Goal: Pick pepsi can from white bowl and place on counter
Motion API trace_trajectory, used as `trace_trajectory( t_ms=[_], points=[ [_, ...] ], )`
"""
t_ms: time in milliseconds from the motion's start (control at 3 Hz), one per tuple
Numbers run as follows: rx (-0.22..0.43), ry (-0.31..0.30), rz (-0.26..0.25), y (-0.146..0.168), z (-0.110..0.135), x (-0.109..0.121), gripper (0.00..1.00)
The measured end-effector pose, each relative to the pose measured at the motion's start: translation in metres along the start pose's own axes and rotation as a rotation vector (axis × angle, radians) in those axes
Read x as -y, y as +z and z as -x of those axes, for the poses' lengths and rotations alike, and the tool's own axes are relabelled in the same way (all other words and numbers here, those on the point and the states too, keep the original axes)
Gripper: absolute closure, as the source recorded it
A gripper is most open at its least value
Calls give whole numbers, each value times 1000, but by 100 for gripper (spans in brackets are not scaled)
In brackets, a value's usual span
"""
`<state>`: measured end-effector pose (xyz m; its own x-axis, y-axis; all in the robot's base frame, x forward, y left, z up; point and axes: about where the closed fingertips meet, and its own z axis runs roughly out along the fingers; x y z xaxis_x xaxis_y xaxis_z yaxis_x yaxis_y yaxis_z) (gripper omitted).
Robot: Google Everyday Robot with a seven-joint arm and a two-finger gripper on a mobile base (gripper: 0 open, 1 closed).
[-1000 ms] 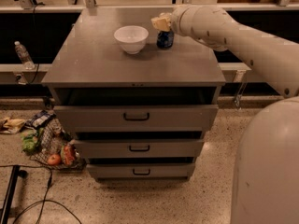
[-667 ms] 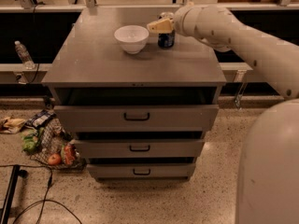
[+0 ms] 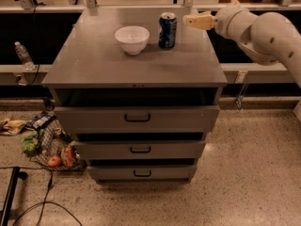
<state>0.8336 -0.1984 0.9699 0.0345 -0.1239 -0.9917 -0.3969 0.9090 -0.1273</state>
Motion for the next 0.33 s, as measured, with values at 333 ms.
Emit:
trace_trajectory(
  t_ms=[333],
  points=[
    [56, 47, 20, -11, 18, -8, 0]
  ],
)
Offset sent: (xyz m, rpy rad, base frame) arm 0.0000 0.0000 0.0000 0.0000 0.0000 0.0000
